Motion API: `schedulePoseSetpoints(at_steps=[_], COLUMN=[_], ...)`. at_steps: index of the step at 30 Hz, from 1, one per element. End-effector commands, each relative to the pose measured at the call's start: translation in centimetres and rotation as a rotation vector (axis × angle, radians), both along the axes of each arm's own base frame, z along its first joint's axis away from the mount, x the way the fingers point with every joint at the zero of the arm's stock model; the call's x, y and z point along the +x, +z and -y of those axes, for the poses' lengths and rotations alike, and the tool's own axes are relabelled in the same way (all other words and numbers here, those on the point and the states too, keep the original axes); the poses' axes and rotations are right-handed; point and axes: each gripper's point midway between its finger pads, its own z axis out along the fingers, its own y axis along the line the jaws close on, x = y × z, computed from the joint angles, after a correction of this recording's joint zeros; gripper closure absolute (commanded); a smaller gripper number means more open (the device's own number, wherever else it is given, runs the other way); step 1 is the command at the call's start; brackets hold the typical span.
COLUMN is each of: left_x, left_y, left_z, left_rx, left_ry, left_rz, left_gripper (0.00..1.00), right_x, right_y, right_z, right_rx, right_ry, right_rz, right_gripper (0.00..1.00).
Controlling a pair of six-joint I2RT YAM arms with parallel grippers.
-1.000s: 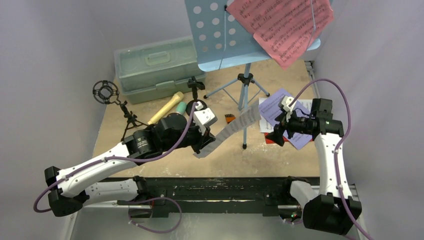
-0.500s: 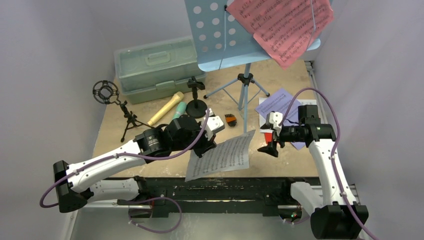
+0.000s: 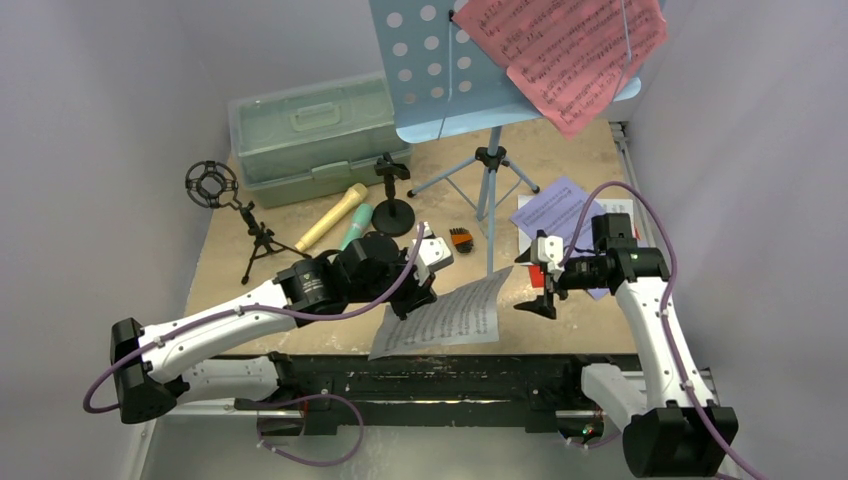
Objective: Pack up the instrument practice props
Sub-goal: Place the sheet music at the center of the board.
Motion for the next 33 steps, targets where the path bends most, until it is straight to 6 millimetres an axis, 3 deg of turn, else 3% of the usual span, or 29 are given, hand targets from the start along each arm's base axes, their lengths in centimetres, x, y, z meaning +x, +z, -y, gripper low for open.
schedulePoseSetpoints(at_steps=[1, 12, 25, 33], left_x=[-0.1, -0.3, -1.0, -1.0], left_y=[0.7, 0.6, 1.3, 2.6], left_z=[1.1, 1.5, 1.5, 2.1], left_rx=[-0.05, -0.061, -0.101, -0.145], left_ry=[-0.026, -0.034, -0.054, -0.054], left_rz=[-0.005, -0.021, -0.033, -0.039], left_gripper=[1.0, 1.0, 1.0, 1.0], right_x=[-0.7, -1.2, -0.2, -0.1], right_y=[0.3, -0.7, 1.5, 2.3], right_z=[-0.9, -2.1, -3.1, -4.9], right_rx=[0.011, -0.013, -0.008, -0.052], right_ry=[0.061, 0.109, 0.131, 0.163], right_rz=[0.014, -0.007, 0.04, 0.051], right_gripper=[0.01, 0.01, 0.01, 0.01])
